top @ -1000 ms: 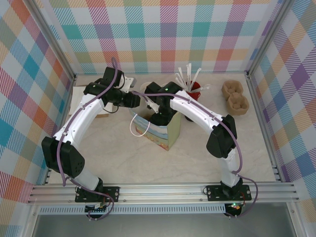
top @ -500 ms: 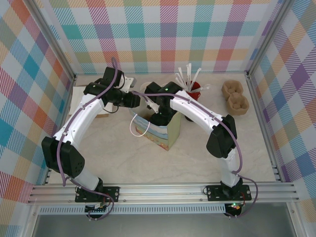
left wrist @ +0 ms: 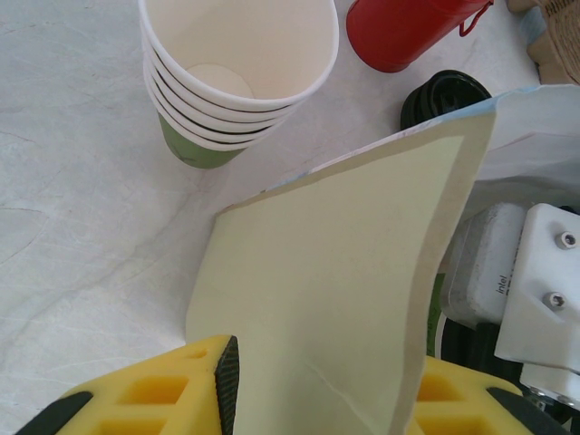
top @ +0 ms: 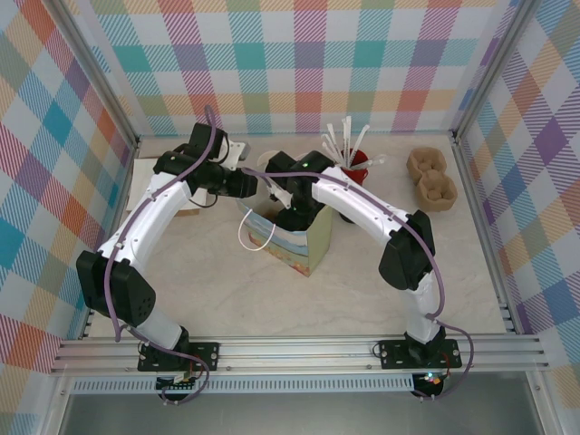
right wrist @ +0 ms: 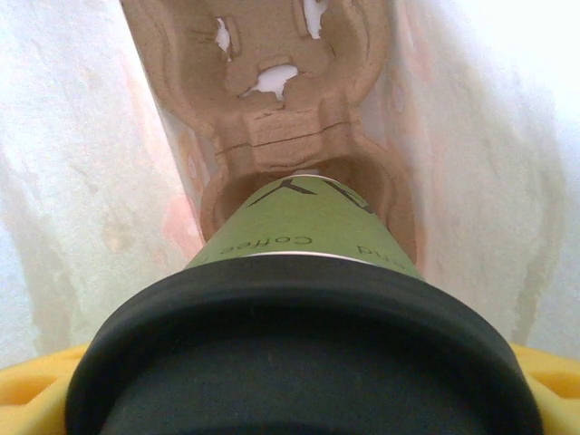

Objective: Pack the takeout coffee

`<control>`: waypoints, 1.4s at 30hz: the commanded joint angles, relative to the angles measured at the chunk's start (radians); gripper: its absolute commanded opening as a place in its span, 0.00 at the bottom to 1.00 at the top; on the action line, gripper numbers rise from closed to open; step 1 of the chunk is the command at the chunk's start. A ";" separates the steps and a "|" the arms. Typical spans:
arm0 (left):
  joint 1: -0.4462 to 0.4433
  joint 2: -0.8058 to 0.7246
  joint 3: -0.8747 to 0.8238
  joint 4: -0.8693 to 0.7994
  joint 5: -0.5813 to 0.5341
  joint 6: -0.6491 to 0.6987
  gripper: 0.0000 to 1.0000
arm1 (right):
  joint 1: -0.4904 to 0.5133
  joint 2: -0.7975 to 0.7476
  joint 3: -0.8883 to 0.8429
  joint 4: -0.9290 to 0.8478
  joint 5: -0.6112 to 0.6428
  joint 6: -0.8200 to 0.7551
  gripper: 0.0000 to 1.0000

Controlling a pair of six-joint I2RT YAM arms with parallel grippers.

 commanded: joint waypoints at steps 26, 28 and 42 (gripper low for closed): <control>-0.005 0.000 0.008 0.009 -0.003 0.005 0.35 | 0.000 0.003 -0.073 0.053 -0.007 -0.023 0.78; -0.005 0.000 0.008 0.009 -0.003 0.006 0.35 | 0.000 0.007 -0.084 0.062 -0.008 -0.025 0.78; -0.005 -0.002 0.004 0.009 -0.006 0.006 0.35 | -0.001 0.032 -0.099 0.069 -0.021 -0.025 0.78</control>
